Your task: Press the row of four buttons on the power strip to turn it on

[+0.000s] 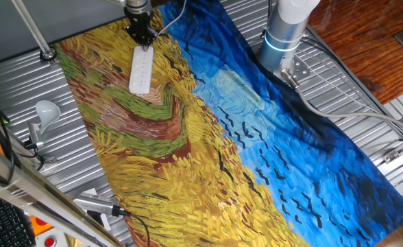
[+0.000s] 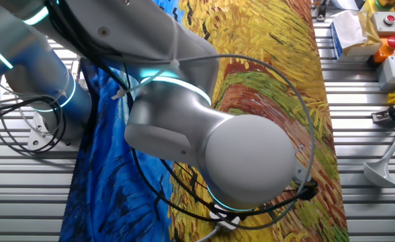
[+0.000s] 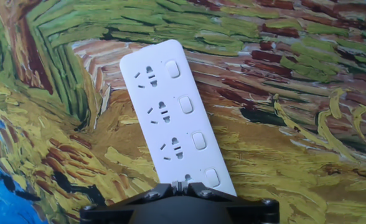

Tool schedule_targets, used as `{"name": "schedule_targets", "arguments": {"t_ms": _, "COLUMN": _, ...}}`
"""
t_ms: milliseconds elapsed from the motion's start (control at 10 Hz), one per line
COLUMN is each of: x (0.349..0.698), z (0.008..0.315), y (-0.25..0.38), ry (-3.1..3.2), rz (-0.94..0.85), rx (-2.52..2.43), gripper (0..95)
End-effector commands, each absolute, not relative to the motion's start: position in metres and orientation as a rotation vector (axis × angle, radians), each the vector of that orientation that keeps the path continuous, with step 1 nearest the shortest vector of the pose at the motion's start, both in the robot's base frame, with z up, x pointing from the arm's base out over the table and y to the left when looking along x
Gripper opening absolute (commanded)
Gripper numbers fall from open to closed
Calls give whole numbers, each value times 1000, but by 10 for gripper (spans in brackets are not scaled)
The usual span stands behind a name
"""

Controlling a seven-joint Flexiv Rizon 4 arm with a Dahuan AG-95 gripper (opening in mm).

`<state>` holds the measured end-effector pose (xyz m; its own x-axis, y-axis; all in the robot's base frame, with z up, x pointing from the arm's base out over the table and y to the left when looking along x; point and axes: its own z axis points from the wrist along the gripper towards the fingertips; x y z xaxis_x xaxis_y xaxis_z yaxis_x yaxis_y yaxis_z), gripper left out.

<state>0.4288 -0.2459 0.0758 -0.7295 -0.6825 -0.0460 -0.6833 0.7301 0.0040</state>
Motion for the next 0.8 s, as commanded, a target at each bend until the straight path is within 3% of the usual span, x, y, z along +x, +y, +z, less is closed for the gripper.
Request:
{"name": "schedule_targets", "arguments": {"t_ms": 100, "x": 429, "z": 74, "y": -248, "ry": 2850, "rz": 40, "rx": -1204, "gripper": 0}}
{"name": "schedule_targets", "arguments": {"t_ms": 800, "x": 440, "z": 51, "y": -259, "ry": 2807, "rz": 41, "rx": -1286, "gripper": 0}}
